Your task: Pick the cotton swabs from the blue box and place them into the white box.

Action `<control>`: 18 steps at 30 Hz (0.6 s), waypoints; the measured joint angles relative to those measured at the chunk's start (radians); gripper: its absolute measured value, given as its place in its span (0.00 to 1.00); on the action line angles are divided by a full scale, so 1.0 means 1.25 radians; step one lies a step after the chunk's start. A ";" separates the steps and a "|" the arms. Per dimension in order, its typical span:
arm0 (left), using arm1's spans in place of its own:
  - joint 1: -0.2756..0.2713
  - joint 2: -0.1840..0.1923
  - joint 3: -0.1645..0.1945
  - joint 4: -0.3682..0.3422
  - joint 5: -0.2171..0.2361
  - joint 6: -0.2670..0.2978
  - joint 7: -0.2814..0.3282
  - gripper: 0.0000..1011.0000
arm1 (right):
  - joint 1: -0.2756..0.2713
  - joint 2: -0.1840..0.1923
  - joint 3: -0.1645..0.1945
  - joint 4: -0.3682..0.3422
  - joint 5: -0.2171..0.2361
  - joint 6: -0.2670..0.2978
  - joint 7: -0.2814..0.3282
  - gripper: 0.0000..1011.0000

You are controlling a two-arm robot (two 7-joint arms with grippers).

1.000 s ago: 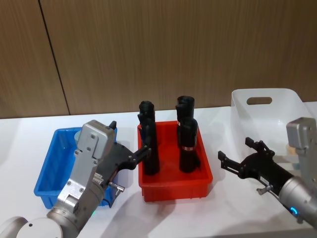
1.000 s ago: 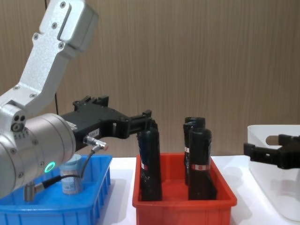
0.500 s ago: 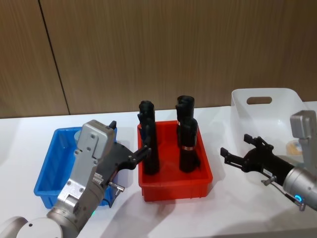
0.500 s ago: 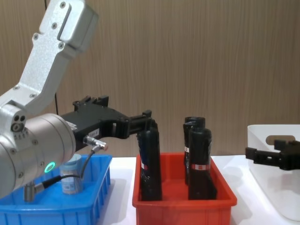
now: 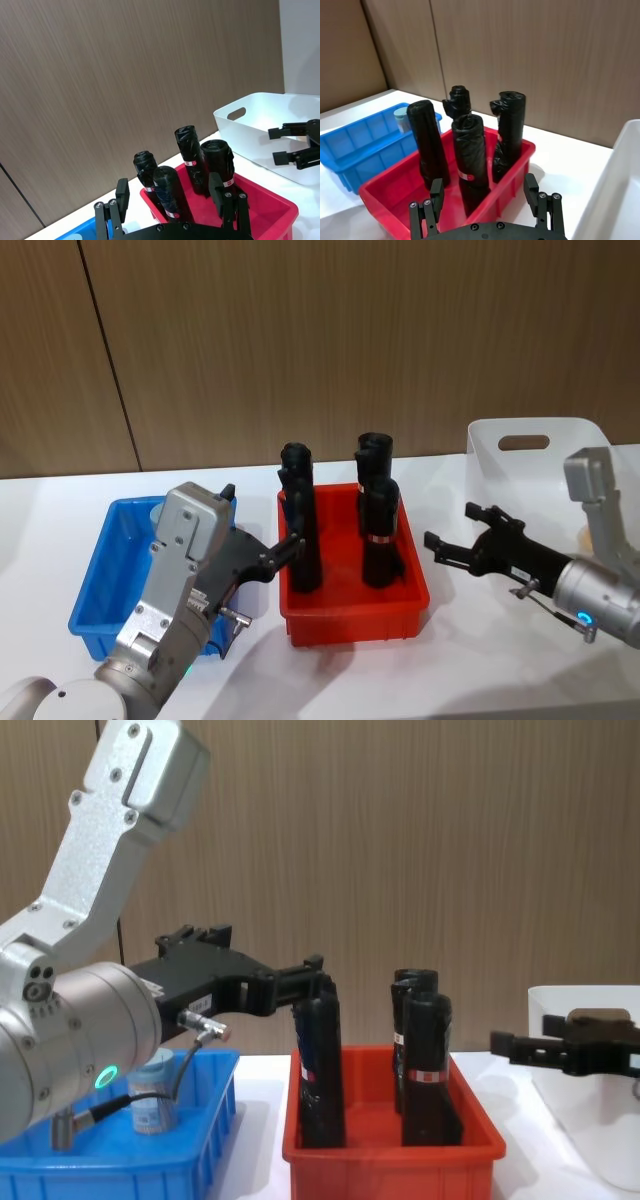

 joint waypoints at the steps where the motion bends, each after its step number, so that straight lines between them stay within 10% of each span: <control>1: 0.000 0.000 0.000 0.000 0.000 0.000 0.000 0.99 | 0.005 -0.002 -0.002 0.006 -0.001 -0.001 0.003 0.99; 18: 0.000 0.000 0.000 0.000 0.000 0.000 0.000 0.99 | 0.110 -0.048 -0.045 0.153 -0.035 -0.041 0.054 0.99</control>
